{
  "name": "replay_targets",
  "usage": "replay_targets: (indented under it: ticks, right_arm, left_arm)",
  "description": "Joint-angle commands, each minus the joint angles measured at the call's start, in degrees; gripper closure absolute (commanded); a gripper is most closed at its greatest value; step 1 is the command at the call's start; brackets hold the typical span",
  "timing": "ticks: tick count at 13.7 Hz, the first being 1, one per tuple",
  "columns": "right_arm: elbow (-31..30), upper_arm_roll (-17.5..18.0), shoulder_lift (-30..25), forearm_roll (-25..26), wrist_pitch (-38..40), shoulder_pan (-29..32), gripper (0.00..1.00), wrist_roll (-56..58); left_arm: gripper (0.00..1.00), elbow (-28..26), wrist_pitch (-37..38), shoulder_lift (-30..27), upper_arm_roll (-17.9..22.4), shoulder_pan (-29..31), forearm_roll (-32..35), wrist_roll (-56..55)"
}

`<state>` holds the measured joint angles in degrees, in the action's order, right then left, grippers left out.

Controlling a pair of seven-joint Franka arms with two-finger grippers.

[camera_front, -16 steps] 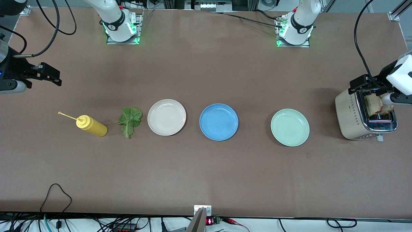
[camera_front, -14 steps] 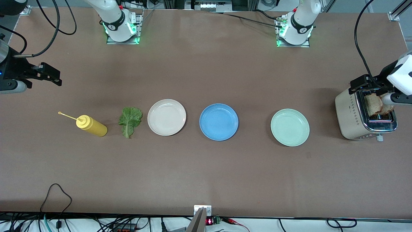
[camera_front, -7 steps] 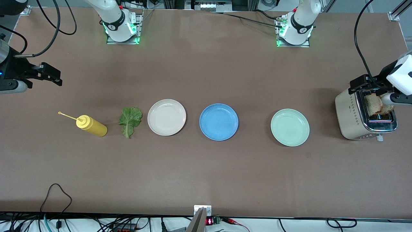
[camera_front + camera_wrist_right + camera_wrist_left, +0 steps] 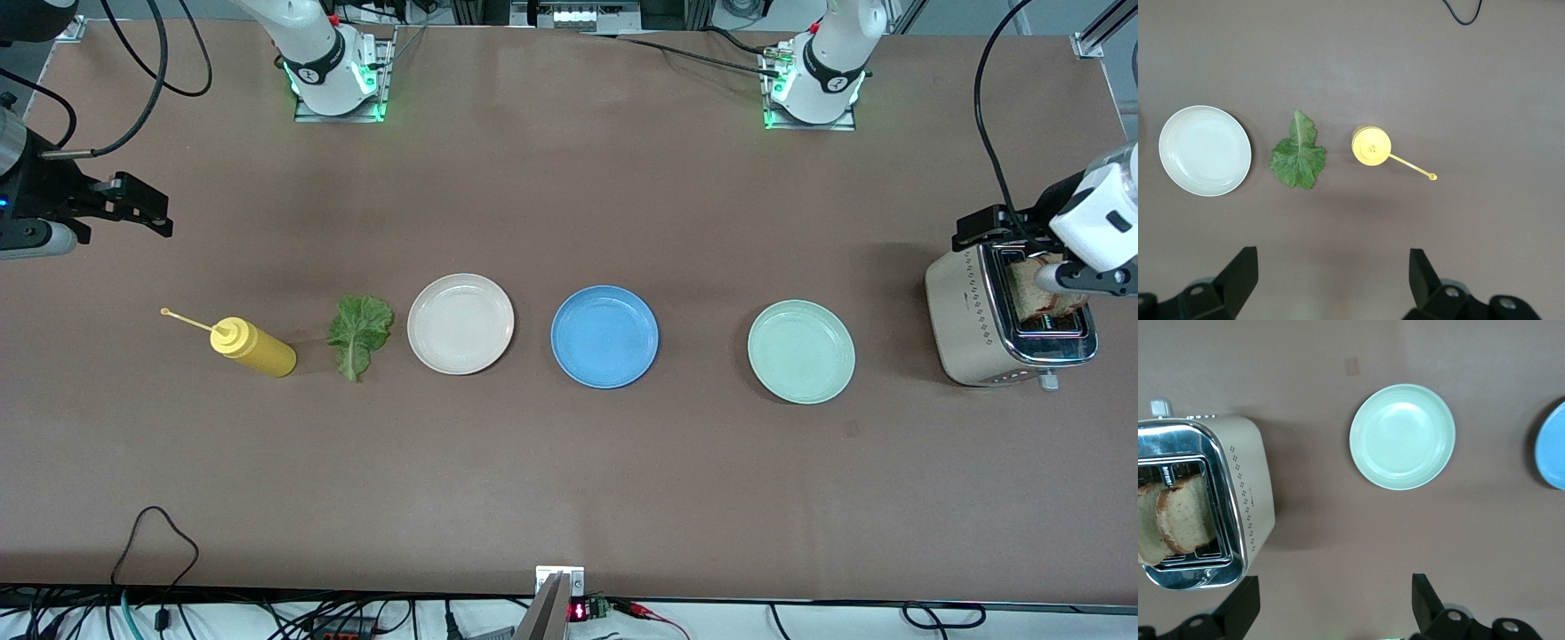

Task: Make sandwich in blue plate with both arms
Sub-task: 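Move the left gripper toward the bread slices in the toaster, then grasp a bread slice with the left gripper and lift it out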

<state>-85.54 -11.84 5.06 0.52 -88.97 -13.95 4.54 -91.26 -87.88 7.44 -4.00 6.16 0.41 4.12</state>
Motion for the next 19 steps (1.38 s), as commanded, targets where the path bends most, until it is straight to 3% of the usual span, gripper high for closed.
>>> replay_targets:
  ticks: [1,3,6,11,13,19]
  right_arm:
    - [0.20,0.15,-0.49,0.01,0.38,-0.02,0.00,-0.67]
    - [0.20,0.15,-0.49,0.01,0.38,-0.02,0.00,-0.76]
    - [0.20,0.15,-0.49,-0.08,0.47,-0.02,0.00,-0.76]
    - [0.20,0.15,-0.49,-0.08,0.47,-0.02,0.00,-0.76]
    - [0.20,0.15,-0.49,-0.08,0.47,-0.02,0.00,-0.76]
    - [0.20,0.15,-0.49,-0.08,0.55,-0.11,0.00,-0.76]
  left_arm:
    - [0.00,3.87,0.61,4.23,-0.05,0.43,4.67,1.77]
    - [0.00,7.14,0.43,7.14,-0.05,0.69,10.20,1.94]
    - [0.00,6.45,-4.28,8.21,-0.05,2.35,13.30,7.72]
    - [0.00,1.97,-8.70,9.09,-0.40,8.68,12.07,11.96]
    - [0.00,-0.05,-9.15,9.26,-0.48,12.18,7.79,12.40]
    - [0.02,-7.70,-16.79,8.65,-0.84,16.86,6.71,17.32]
